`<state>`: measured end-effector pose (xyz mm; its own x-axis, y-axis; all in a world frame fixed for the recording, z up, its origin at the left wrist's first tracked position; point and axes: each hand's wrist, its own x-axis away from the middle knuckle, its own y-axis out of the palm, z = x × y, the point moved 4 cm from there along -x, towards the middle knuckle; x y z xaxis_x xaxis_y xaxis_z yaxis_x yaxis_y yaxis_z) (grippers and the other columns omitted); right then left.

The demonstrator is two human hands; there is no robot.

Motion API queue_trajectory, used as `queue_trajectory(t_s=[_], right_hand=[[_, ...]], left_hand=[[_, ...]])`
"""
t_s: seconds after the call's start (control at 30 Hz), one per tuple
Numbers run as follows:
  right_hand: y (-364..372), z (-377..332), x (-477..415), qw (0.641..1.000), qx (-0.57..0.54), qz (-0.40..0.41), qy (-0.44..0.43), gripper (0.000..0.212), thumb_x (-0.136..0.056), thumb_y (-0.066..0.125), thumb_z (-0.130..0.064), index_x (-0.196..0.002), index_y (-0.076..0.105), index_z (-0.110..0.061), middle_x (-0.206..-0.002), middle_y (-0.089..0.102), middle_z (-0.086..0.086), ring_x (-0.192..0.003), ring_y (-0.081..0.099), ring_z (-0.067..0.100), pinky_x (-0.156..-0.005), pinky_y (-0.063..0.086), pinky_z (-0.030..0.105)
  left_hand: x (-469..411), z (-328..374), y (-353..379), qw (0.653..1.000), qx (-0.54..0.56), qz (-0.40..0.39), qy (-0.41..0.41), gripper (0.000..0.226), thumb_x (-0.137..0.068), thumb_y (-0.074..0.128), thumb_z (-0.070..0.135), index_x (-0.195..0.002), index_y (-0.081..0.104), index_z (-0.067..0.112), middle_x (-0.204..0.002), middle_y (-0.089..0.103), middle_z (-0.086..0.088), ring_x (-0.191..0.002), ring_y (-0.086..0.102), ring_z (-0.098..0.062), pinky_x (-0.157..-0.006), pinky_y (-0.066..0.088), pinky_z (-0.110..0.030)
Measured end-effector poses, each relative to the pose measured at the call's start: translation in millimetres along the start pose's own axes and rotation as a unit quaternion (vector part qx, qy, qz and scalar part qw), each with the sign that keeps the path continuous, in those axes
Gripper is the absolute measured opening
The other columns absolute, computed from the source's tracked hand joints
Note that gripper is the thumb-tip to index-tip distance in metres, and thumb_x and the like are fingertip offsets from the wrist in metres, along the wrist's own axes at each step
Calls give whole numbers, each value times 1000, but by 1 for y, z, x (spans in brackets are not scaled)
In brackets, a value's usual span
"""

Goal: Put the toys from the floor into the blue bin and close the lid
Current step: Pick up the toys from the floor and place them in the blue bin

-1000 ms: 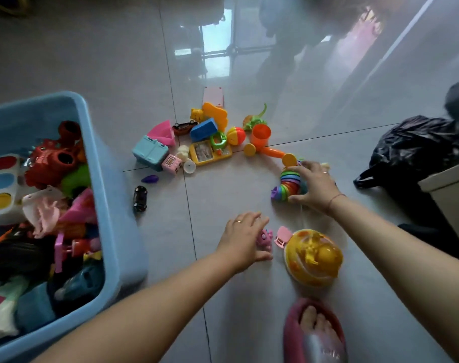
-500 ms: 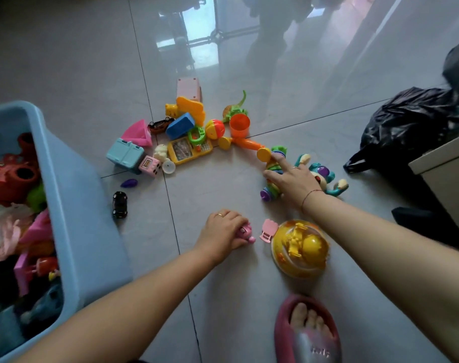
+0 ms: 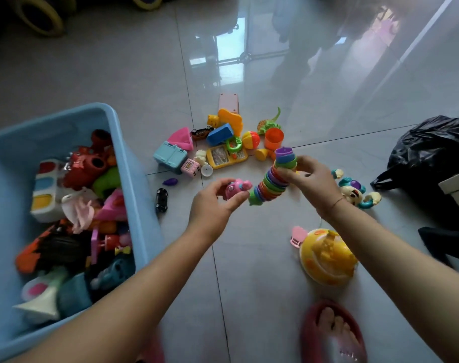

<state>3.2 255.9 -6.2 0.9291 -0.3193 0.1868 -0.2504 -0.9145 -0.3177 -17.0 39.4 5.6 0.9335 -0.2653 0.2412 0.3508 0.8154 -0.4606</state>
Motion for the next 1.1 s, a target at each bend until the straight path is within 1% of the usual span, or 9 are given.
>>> queue_trajectory(t_s=[0.13,0.2,0.27,0.4,0.7,0.8,0.9,1.0,1.1], right_hand=[[54,-62,10,964,-236,-110,47,58,-71,71,-47,-119,54,-19,-110,66,3,-103,65,19,-86,55,33],[91,-97,15,951,-258,-162,53,34,-85,58,-38,-114,55,-21,-106,67,2,-98,66,18,-85,56,39],[129,-129,18,943,-259,-197,67,18,-93,49,-35,-101,58,-22,-96,67,1,-88,66,18,-84,56,41],[207,-174,22,940,-187,-267,98,28,-91,51,-43,-99,58,-17,-86,66,3,-69,67,14,-67,59,31],[352,-205,15,928,-138,-304,167,35,-91,51,-43,-100,51,-9,-101,55,16,-95,61,35,-87,52,55],[348,-203,12,939,-91,-304,135,37,-93,43,-49,-87,52,-14,-104,56,16,-104,58,32,-100,45,55],[321,-194,6,940,-134,-294,108,36,-98,38,-41,-111,53,-11,-125,53,24,-118,53,35,-108,37,49],[265,-170,-8,945,-186,-257,83,36,-99,37,-38,-120,48,-11,-122,56,14,-113,57,25,-90,51,30],[198,-132,-24,953,-219,-183,98,29,-98,39,-38,-102,56,-15,-107,62,12,-96,63,21,-82,53,31]], left_hand=[[28,29,-73,990,121,64,29,41,-75,67,46,-111,61,28,-105,67,7,-98,64,-6,-79,52,-19],[43,26,-120,978,155,135,29,40,-73,67,50,-106,62,30,-104,69,6,-97,65,-6,-81,52,-22],[55,11,-167,962,174,211,14,32,-73,69,51,-98,64,31,-97,71,6,-89,66,-8,-77,54,-27],[61,-44,-249,932,150,327,-48,24,-79,70,43,-93,64,24,-95,69,1,-79,63,-9,-67,53,-20],[49,-128,-318,892,104,401,-179,38,-84,57,52,-63,55,21,-64,55,0,-61,49,-19,-59,39,-30],[48,-134,-318,894,91,399,-182,46,-82,44,64,-67,47,21,-64,44,-1,-63,40,-20,-61,33,-33],[49,-134,-311,902,91,385,-171,41,-87,38,63,-72,44,26,-79,48,1,-77,45,-16,-62,33,-29],[49,-118,-297,910,88,375,-155,40,-91,35,60,-72,48,28,-86,55,5,-87,51,-15,-76,40,-30],[39,-89,-270,925,114,347,-108,35,-95,37,53,-79,56,29,-85,60,10,-83,59,-7,-72,50,-19]])
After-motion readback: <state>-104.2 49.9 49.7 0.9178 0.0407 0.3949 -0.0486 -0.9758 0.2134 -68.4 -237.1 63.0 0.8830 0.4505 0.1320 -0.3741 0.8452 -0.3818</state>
